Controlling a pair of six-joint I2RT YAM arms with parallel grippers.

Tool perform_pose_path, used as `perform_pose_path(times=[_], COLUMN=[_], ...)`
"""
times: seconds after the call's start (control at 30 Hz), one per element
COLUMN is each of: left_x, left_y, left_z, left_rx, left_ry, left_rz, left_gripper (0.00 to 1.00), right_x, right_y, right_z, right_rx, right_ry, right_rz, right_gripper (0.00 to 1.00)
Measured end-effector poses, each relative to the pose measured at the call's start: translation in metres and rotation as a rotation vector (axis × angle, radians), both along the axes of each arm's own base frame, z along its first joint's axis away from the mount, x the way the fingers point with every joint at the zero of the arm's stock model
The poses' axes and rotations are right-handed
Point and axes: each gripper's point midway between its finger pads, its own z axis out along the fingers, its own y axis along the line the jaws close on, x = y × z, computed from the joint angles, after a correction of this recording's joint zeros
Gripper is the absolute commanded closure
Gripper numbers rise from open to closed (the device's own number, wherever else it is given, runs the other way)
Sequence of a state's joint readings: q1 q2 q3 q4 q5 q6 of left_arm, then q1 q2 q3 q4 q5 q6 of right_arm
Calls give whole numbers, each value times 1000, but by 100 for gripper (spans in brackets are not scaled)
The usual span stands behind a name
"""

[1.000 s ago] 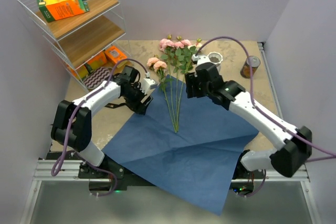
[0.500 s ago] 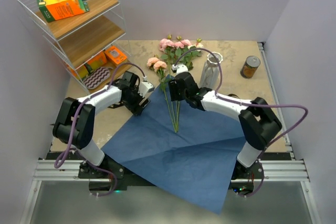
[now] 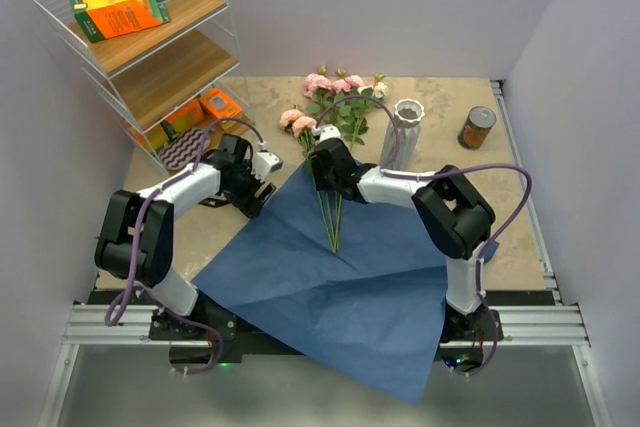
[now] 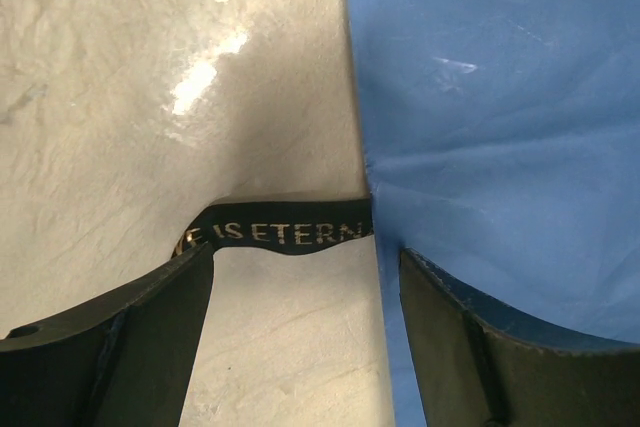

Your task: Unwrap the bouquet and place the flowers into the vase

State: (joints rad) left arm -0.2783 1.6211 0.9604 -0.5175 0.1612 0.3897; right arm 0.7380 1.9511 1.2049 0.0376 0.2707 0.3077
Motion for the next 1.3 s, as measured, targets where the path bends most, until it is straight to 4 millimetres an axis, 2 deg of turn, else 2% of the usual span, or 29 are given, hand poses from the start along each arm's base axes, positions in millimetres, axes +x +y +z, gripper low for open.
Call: perform_pose_path(times=[0.2, 0.3, 0.43, 0.57, 0.67, 0.77, 1.0, 1.1, 1.17, 1.27, 1.3], left_x=[0, 0, 0, -1, -2, -4, -6, -5, -3, -2, -2], left_y=[5, 7, 11, 13, 14, 16, 17, 16, 15, 11, 10], left_z=[9, 14, 18, 20, 22, 24, 36, 43, 47, 52, 53], left_rx=[-15, -20, -24, -31, -38, -42, -62, -74, -83, -100, -103], left_ry=[-29, -42, -51, -49, -48, -48, -53, -61, -65, -69, -67], left_rz=[-5, -3, -5, -4, -2, 3, 7, 5, -2, -19, -23], left_gripper=[21, 21, 21, 21, 21, 21, 21, 21, 21, 21, 21], right_x=[5, 6, 8, 10, 10, 12, 11, 7, 6, 8, 9], right_y=[5, 5, 7, 7, 6, 8, 5, -6, -15, -39, -45], right_z=[-10, -18, -17, -12, 6, 43, 168, 225, 256, 321, 336], right_rx=[0, -10, -2, 9, 25, 78, 259, 325, 345, 351, 347], right_ry=[6, 14, 13, 6, -16, -67, -259, -375, -458, -667, -718], right_rz=[-4, -8, -18, -29, -38, -43, -51, -63, -76, -121, -136], right_gripper=[73, 81, 97, 100, 100, 100, 100, 100, 100, 100, 100])
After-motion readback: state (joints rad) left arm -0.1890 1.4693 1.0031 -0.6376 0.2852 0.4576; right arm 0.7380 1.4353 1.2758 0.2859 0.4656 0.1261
